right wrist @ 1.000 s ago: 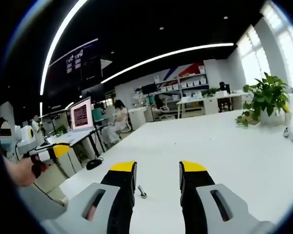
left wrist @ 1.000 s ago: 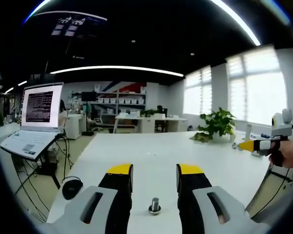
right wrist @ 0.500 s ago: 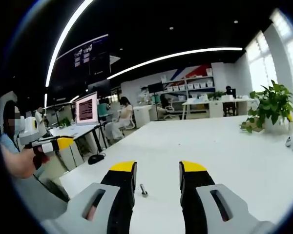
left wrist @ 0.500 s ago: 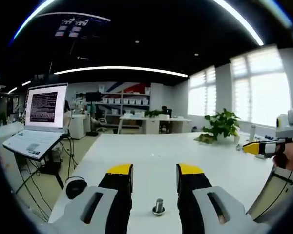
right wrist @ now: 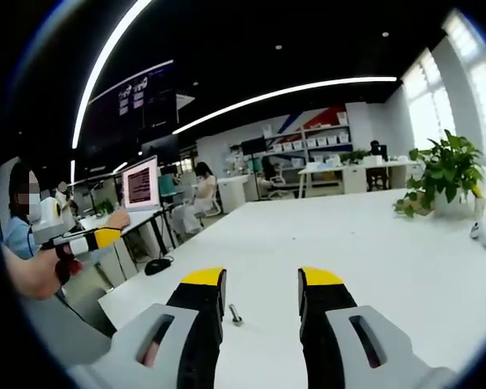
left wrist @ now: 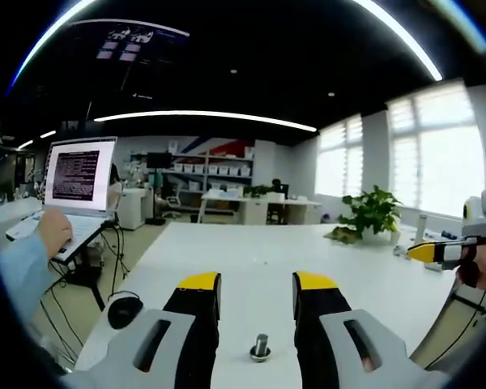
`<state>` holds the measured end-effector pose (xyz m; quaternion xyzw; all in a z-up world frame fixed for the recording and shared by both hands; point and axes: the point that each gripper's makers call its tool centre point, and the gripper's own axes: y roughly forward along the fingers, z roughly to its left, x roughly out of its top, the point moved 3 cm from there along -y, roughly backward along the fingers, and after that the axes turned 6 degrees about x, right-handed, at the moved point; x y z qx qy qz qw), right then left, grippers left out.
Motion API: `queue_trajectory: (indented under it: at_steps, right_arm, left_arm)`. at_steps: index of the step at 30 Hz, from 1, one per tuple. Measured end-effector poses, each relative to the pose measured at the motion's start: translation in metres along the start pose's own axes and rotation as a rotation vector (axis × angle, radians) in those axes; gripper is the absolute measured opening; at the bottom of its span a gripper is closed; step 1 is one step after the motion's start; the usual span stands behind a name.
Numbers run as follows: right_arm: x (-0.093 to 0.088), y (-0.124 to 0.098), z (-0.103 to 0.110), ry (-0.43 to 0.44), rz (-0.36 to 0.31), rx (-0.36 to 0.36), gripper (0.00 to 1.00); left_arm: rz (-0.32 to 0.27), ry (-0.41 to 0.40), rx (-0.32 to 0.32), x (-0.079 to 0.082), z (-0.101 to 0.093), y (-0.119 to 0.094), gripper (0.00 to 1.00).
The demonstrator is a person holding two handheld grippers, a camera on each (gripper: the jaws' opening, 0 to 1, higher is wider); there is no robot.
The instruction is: Place the washer onto the threaded stud by aligning its center hole with the stud, sliding it down to the base, and recovering from edge contact or off-axis alignment until the washer reaches the visible bottom stop.
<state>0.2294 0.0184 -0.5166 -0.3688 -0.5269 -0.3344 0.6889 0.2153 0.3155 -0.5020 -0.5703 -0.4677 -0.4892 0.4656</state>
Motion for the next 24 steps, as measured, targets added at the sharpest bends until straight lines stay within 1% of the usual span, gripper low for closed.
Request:
queue_trajectory:
  at_steps: [7, 14, 24]
  right_arm:
    - [0.0028, 0.0013, 0.0005, -0.004, -0.009, -0.002, 0.38]
    - [0.0001, 0.0024, 0.0023, -0.02, -0.004, -0.005, 0.38]
    - [0.0006, 0.0023, -0.0044, -0.015, -0.01, -0.027, 0.38]
  left_arm:
    - [0.005, 0.012, -0.005, 0.0002, 0.0018, 0.0021, 0.33]
    - [0.003, 0.022, -0.006, 0.0024, 0.003, 0.0032, 0.33]
    - [0.004, 0.023, -0.009, 0.0037, 0.0034, 0.0037, 0.33]
